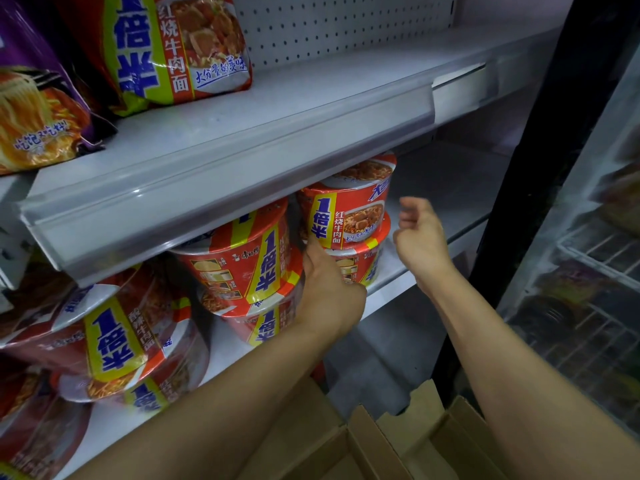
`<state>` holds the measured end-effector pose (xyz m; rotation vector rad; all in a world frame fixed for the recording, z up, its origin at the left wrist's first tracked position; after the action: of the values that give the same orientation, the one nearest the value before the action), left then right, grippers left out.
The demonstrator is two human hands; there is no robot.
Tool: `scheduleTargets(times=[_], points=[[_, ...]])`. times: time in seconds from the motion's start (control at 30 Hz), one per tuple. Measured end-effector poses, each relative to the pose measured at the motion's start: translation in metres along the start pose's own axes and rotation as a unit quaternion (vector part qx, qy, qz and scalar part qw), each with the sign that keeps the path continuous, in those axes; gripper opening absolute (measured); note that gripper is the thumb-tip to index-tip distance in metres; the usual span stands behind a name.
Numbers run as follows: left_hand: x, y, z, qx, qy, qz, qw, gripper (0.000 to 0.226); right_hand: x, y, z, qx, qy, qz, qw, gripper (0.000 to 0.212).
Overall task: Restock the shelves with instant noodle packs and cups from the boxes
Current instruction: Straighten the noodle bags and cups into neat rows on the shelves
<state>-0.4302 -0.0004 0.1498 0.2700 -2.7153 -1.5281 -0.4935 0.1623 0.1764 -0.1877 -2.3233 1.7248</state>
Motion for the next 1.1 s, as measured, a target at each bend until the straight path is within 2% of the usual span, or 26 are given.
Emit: scheduleTargets(times=[0.13,0.23,0.33,0.43,0.5,0.63,0.83,1.1], points=[[0.016,0.021,-0.019,-0.078,0.043,-0.009,0.996,0.114,0.003,-0.018,0.003,0.066,-0.021,-0.008,0.998,0.042],[0.032,0.023,-0.026,-0.109,0.043,-0.031,0.993,0.099,0.003,-0.022,0.007,0.089,-0.043,0.0,0.995,0.037],[0.03,0.021,-0.024,-0.119,0.038,-0.028,0.992,0.095,0.007,-0.022,0.006,0.098,-0.043,0.002,0.994,0.027],[0.012,0.025,-0.016,-0.136,0.03,-0.006,0.99,0.11,0.017,-0.022,0.004,0.089,-0.028,0.001,0.996,0.025],[0.004,0.025,-0.013,-0.13,0.039,0.014,0.991,0.12,0.024,-0.024,0.006,0.085,-0.033,0.003,0.996,0.026],[0.003,0.021,-0.012,-0.102,0.035,0.022,0.994,0.111,0.029,-0.02,0.012,0.062,-0.068,0.008,0.996,0.032],[0.018,0.023,-0.018,-0.091,0.006,0.017,0.996,0.111,0.022,-0.014,0.011,0.073,-0.06,0.007,0.996,0.041],[0.018,0.019,-0.019,-0.092,0.015,0.015,0.996,0.105,0.021,-0.019,0.016,0.065,-0.064,-0.001,0.996,0.029]])
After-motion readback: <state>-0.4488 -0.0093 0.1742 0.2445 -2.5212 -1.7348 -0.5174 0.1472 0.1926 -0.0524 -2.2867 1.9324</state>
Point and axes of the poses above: each hand's wrist, its own x-axis towards the middle knuckle, its own z-axis out of the palm, y = z × x, the point moved 9 cm from there along x, towards the middle knuckle, and after that the axes turned 1 degree about x, right-handed, at the moved point
